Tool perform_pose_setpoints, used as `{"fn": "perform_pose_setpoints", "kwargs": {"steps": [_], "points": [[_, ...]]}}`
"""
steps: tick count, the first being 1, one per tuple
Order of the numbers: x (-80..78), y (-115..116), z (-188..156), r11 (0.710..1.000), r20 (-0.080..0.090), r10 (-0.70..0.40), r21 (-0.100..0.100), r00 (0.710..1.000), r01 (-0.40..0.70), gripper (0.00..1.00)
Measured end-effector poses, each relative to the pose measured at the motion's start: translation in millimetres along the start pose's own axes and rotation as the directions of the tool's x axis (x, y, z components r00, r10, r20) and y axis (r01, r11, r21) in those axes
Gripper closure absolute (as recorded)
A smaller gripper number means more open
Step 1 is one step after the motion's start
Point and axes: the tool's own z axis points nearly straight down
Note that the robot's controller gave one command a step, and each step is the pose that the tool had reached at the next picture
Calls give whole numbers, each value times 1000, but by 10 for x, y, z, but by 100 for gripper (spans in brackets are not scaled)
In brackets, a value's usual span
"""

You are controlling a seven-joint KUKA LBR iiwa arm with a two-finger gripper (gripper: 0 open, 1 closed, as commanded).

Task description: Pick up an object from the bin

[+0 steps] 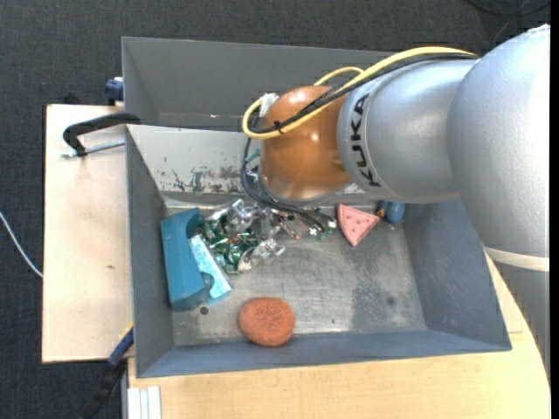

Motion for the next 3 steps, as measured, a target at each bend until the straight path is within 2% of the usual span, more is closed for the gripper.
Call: {"fn": "perform_pose_setpoints", "kwargs": {"steps": [1, 2, 3], "points": [[11, 33, -166, 1000, -26, 2, -13, 1000, -2, 100], [-52, 54, -797, 1000, -37, -7, -24, 999, 7, 100], [-50, 23, -818, 1000, -30, -22, -22, 999, 21, 100]]}}
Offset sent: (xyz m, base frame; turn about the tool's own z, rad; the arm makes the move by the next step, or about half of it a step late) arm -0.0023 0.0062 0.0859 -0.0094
